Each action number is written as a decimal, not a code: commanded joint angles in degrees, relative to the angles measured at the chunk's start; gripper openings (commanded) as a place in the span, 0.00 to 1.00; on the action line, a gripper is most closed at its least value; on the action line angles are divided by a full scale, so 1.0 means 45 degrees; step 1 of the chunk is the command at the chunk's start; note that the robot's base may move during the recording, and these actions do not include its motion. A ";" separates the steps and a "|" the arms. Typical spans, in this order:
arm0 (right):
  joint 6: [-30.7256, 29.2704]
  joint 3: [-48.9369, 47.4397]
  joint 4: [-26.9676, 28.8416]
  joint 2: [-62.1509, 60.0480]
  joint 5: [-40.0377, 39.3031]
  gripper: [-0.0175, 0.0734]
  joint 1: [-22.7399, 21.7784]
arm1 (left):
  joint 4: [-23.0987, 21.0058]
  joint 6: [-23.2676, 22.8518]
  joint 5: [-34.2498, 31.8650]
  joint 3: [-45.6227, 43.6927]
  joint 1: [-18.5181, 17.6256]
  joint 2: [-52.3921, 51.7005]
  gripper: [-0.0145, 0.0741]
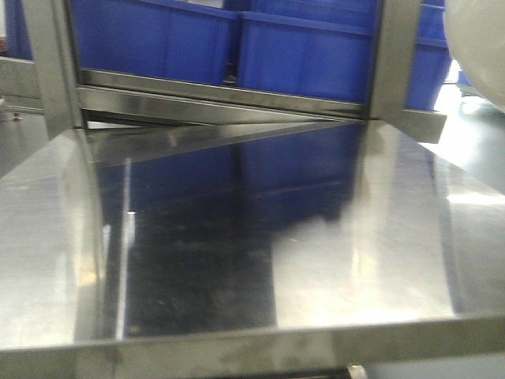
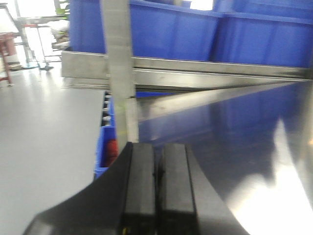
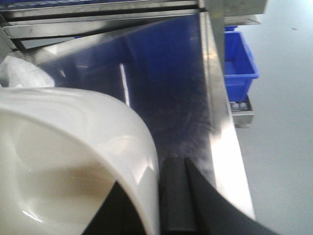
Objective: Move white bin to right shelf second layer
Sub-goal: 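Drive the base away from the table holding the bin in the right gripper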
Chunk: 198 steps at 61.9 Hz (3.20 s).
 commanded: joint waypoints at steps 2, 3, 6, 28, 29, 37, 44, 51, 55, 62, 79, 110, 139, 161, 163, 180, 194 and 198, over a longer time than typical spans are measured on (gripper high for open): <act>-0.0034 -0.0390 0.0200 0.0006 -0.1256 0.25 -0.0057 | -0.0077 -0.0033 -0.1082 0.0468 -0.0035 -0.0178 0.26; -0.0034 -0.0390 0.0200 0.0006 -0.1256 0.25 -0.0057 | -0.0077 -0.0033 -0.1082 0.0468 -0.0035 -0.0178 0.26; -0.0034 -0.0390 0.0200 0.0006 -0.1256 0.25 -0.0057 | -0.0077 -0.0033 -0.1082 0.0468 -0.0035 -0.0178 0.26; -0.0034 -0.0390 0.0200 0.0006 -0.1214 0.25 -0.0057 | -0.0077 -0.0033 -0.1082 0.0468 -0.0035 -0.0178 0.26; -0.0034 -0.0390 0.0200 0.0006 -0.1214 0.25 -0.0057 | -0.0077 -0.0033 -0.1082 0.0468 -0.0035 -0.0178 0.26; -0.0034 -0.0390 0.0200 0.0006 -0.1214 0.25 -0.0057 | -0.0077 -0.0033 -0.1082 0.0468 -0.0035 -0.0178 0.26; -0.0034 -0.0390 0.0200 0.0006 -0.1214 0.25 -0.0057 | -0.0077 -0.0033 -0.1082 0.0468 -0.0035 -0.0178 0.26; -0.0034 -0.0390 0.0200 0.0006 -0.1214 0.25 -0.0057 | -0.0077 -0.0033 -0.1082 0.0468 -0.0035 -0.0178 0.26; -0.0034 -0.0390 0.0200 0.0006 -0.1214 0.25 -0.0057 | -0.0077 -0.0033 -0.1082 0.0468 -0.0035 -0.0178 0.26; -0.0034 -0.0390 0.0200 0.0006 -0.1214 0.25 -0.0057 | -0.0077 -0.0033 -0.1082 0.0468 -0.0035 -0.0178 0.26; -0.0034 -0.0390 0.0200 0.0006 -0.1214 0.25 -0.0057 | -0.0077 -0.0033 -0.1082 0.0468 -0.0035 -0.0178 0.26; -0.0034 -0.0390 0.0200 0.0006 -0.1214 0.25 -0.0057 | -0.0077 -0.0033 -0.1082 0.0468 -0.0035 -0.0178 0.26; -0.0034 -0.0390 0.0200 0.0006 -0.1201 0.25 -0.0057 | -0.0077 -0.0033 -0.1082 0.0468 -0.0035 -0.0178 0.26; -0.0034 -0.0390 0.0200 0.0006 -0.1201 0.25 -0.0057 | -0.0077 -0.0033 -0.1082 0.0468 -0.0035 -0.0178 0.26; -0.0034 -0.0390 0.0200 0.0006 -0.1201 0.25 -0.0057 | -0.0077 -0.0033 -0.1082 0.0468 -0.0035 -0.0178 0.26; -0.0034 -0.0390 0.0200 -0.0105 -0.1116 0.25 -0.0057 | -0.0077 -0.0033 -0.1082 0.0468 -0.0035 -0.0178 0.26; -0.0034 -0.0390 0.0200 -0.0235 -0.1025 0.25 -0.0057 | -0.0077 -0.0033 -0.1082 0.0468 -0.0035 -0.0178 0.26; -0.0034 -0.0390 0.0200 -0.0340 -0.0970 0.25 -0.0057 | -0.0077 -0.0033 -0.1082 0.0468 -0.0035 -0.0178 0.26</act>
